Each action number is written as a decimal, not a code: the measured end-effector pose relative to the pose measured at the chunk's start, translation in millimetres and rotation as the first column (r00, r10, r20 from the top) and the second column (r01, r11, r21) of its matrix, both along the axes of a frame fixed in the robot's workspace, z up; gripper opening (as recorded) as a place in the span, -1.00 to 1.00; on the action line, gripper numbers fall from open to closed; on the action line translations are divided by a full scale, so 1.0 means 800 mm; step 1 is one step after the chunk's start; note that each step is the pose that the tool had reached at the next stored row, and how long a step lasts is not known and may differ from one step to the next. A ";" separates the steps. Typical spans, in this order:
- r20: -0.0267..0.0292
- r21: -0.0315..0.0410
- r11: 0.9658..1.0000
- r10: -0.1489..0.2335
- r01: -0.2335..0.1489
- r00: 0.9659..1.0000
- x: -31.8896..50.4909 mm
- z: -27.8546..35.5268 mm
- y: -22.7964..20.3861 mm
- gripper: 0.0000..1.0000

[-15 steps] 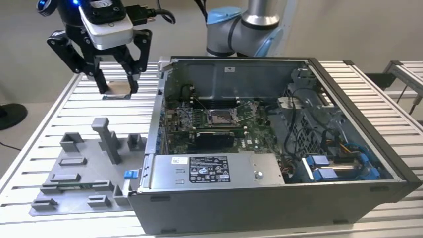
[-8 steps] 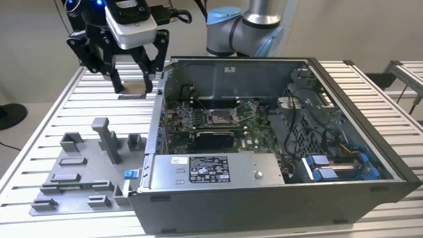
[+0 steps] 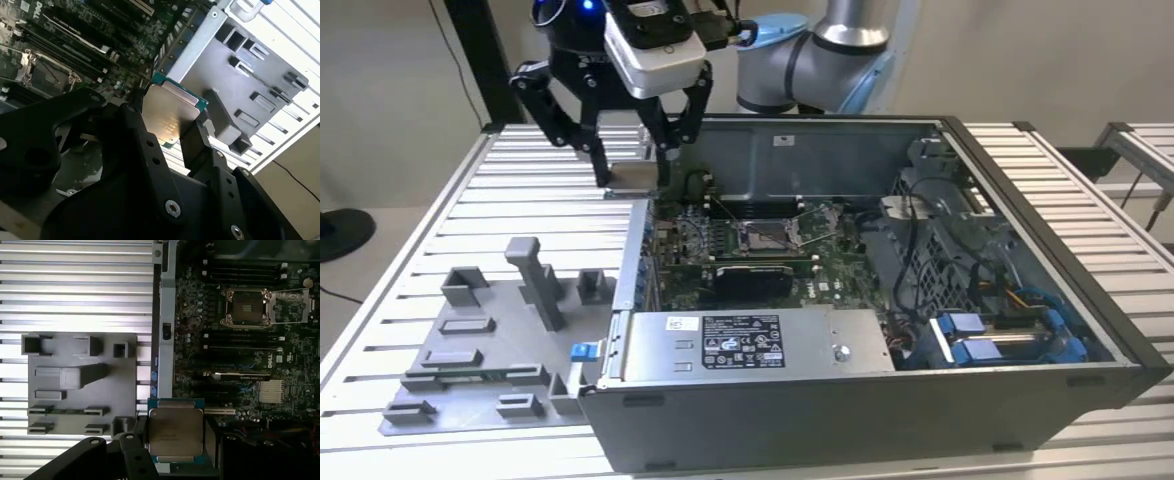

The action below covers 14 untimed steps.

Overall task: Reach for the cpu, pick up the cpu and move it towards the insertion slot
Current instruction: 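Pick up the cpu and move it towards the insertion slot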

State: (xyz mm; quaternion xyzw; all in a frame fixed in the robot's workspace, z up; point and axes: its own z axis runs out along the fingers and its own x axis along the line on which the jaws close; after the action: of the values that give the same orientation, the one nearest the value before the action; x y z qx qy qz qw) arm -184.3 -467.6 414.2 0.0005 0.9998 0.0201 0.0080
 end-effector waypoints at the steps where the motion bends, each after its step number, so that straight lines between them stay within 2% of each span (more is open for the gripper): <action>1: 0.000 0.000 1.000 0.000 0.000 1.000 0.006 0.0000 0.0000 -1.00; 14: 0.000 0.000 1.000 0.000 0.000 1.000 0.079 0.0000 0.0000 -1.00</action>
State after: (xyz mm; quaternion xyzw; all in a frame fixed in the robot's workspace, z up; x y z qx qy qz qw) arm -120.7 -467.6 414.2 0.0005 0.9998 0.0201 0.0080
